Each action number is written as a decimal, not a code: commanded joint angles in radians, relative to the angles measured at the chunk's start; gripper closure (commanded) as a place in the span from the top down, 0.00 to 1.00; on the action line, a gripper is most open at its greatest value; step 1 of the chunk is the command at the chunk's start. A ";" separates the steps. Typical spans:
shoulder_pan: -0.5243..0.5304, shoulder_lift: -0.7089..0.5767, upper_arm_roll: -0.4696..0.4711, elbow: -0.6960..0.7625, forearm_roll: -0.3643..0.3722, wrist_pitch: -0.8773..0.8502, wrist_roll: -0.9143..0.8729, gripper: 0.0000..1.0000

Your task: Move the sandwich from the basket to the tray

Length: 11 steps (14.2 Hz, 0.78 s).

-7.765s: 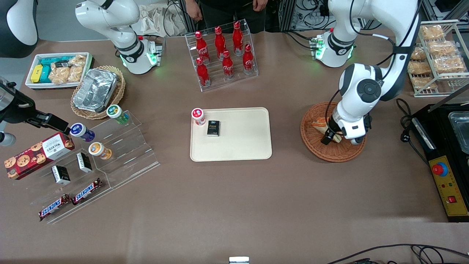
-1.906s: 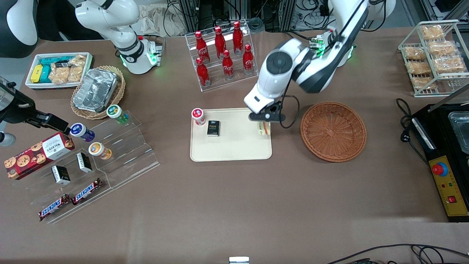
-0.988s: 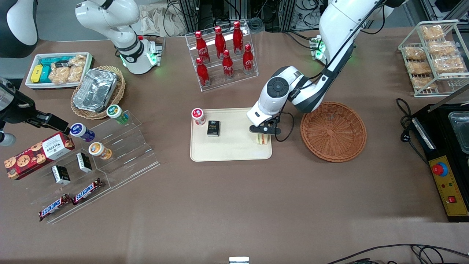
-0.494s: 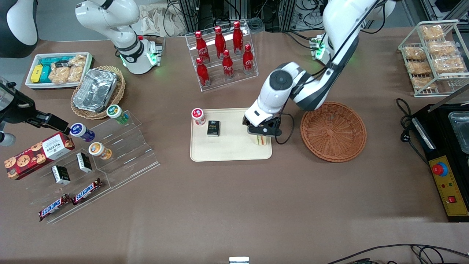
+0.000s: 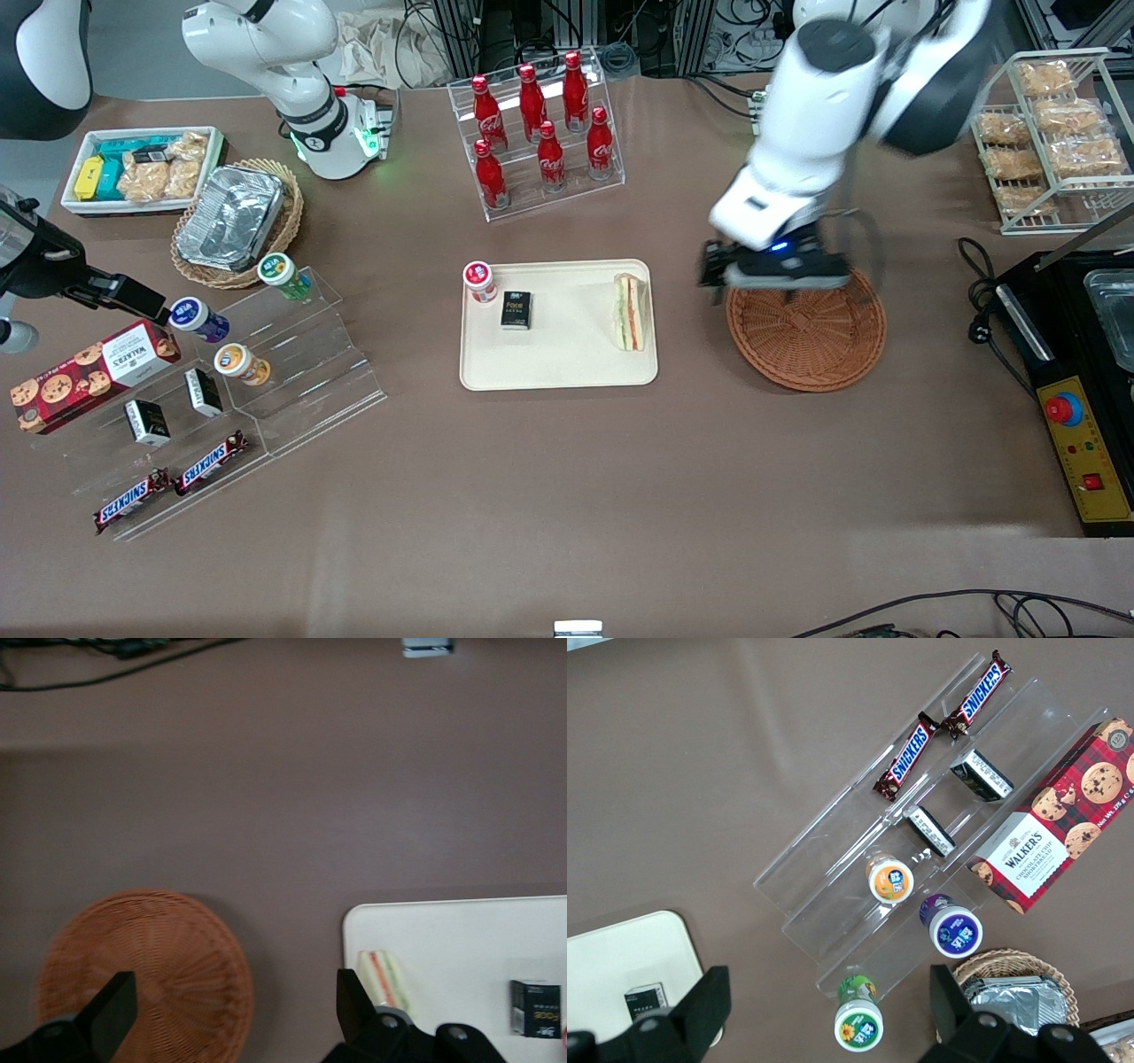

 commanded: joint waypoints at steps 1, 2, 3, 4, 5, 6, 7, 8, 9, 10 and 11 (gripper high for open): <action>0.083 -0.046 -0.016 0.072 -0.010 -0.146 0.109 1.00; 0.121 -0.081 -0.014 0.072 -0.043 -0.158 0.170 1.00; 0.172 -0.115 -0.013 0.069 -0.094 -0.172 0.223 1.00; 0.217 -0.136 -0.013 0.069 -0.126 -0.209 0.285 1.00; 0.253 -0.150 -0.013 0.070 -0.135 -0.247 0.354 1.00; 0.281 -0.164 -0.013 0.072 -0.136 -0.273 0.399 1.00; 0.298 -0.178 -0.011 0.070 -0.133 -0.284 0.404 1.00; 0.301 -0.185 -0.010 0.069 -0.126 -0.287 0.404 1.00; 0.291 -0.188 0.004 0.072 -0.123 -0.292 0.403 1.00; 0.245 -0.187 0.051 0.077 -0.128 -0.309 0.403 1.00; 0.147 -0.184 0.159 0.095 -0.132 -0.322 0.406 1.00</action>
